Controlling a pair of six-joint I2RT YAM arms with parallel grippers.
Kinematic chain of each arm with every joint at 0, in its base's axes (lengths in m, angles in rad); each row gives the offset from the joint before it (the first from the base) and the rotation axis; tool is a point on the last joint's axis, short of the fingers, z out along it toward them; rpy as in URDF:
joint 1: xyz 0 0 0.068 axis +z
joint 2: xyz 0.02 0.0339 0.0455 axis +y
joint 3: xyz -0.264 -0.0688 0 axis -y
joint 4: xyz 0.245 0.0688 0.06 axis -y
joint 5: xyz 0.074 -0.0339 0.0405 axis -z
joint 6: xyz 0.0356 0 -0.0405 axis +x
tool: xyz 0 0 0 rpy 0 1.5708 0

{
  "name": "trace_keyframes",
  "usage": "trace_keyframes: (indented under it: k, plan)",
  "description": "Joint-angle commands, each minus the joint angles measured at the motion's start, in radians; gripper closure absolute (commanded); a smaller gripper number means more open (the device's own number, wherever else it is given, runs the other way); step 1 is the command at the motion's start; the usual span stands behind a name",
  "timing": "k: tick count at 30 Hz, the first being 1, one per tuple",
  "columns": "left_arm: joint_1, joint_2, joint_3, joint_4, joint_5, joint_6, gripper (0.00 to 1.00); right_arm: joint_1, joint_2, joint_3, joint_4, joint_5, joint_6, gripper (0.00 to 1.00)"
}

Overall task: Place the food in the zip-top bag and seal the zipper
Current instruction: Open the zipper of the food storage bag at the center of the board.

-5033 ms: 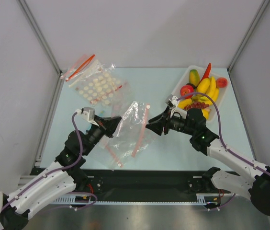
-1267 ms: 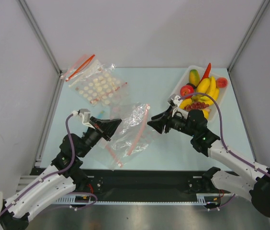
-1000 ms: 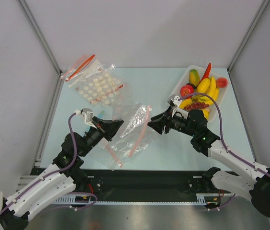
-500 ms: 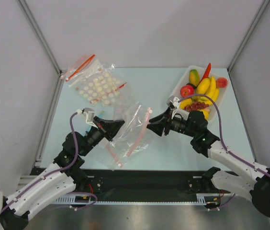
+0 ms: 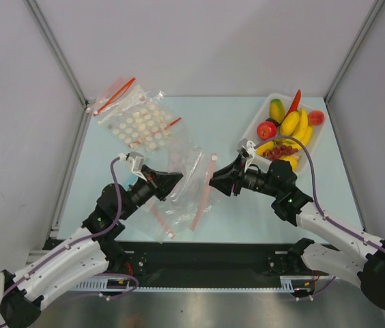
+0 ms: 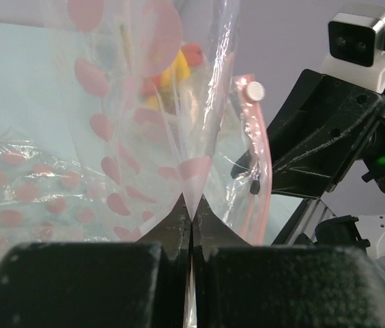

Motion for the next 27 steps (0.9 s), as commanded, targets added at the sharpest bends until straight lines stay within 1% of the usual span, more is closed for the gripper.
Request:
trace_keyframes:
  k: [1,5,7,8,9,11,12,14,15,18,19,22,24,27]
  plan:
    - [0.007,0.008,0.007,0.068,0.037,-0.022,1.0,0.007,-0.009,0.006,0.052,0.004,0.011,0.7]
    - [0.007,0.021,0.01,0.068,0.039,-0.013,0.99,0.007,-0.003,0.012,0.047,0.033,0.027,0.86]
    - [0.007,0.03,0.029,0.046,0.031,0.009,0.79,0.007,-0.015,0.011,0.044,0.076,0.041,0.9]
    - [0.007,0.044,0.04,0.026,-0.001,0.019,0.68,0.007,-0.022,0.006,0.044,0.094,0.049,0.91]
    - [0.007,0.051,0.053,-0.037,-0.021,0.042,0.48,0.007,-0.029,-0.001,0.045,0.12,0.057,0.94]
    - [0.007,0.065,0.095,-0.095,-0.056,0.062,0.34,0.007,-0.052,-0.009,0.038,0.2,0.089,1.0]
    - [0.007,0.08,0.105,-0.137,-0.095,0.078,0.25,0.007,-0.059,-0.018,0.039,0.214,0.092,1.0]
    - [0.005,0.096,0.13,-0.171,-0.124,0.089,0.18,0.007,-0.07,-0.024,0.05,0.245,0.115,1.0]
    - [0.005,0.113,0.138,-0.207,-0.15,0.096,0.11,0.007,-0.072,-0.024,0.047,0.26,0.123,1.0]
    - [-0.005,0.137,0.187,-0.276,-0.216,0.118,0.0,0.009,-0.069,-0.018,0.024,0.327,0.162,1.0]
    - [-0.031,0.149,0.214,-0.327,-0.268,0.13,0.0,0.01,-0.066,-0.017,0.019,0.346,0.173,1.0]
    - [-0.097,0.162,0.262,-0.392,-0.406,0.171,0.0,0.012,-0.055,-0.014,0.007,0.421,0.213,1.0]
    - [-0.114,0.157,0.267,-0.395,-0.429,0.193,0.0,0.012,-0.052,-0.012,0.0,0.464,0.236,1.0]
    - [-0.117,0.139,0.254,-0.366,-0.413,0.196,0.0,0.016,-0.044,-0.008,-0.025,0.548,0.277,1.0]
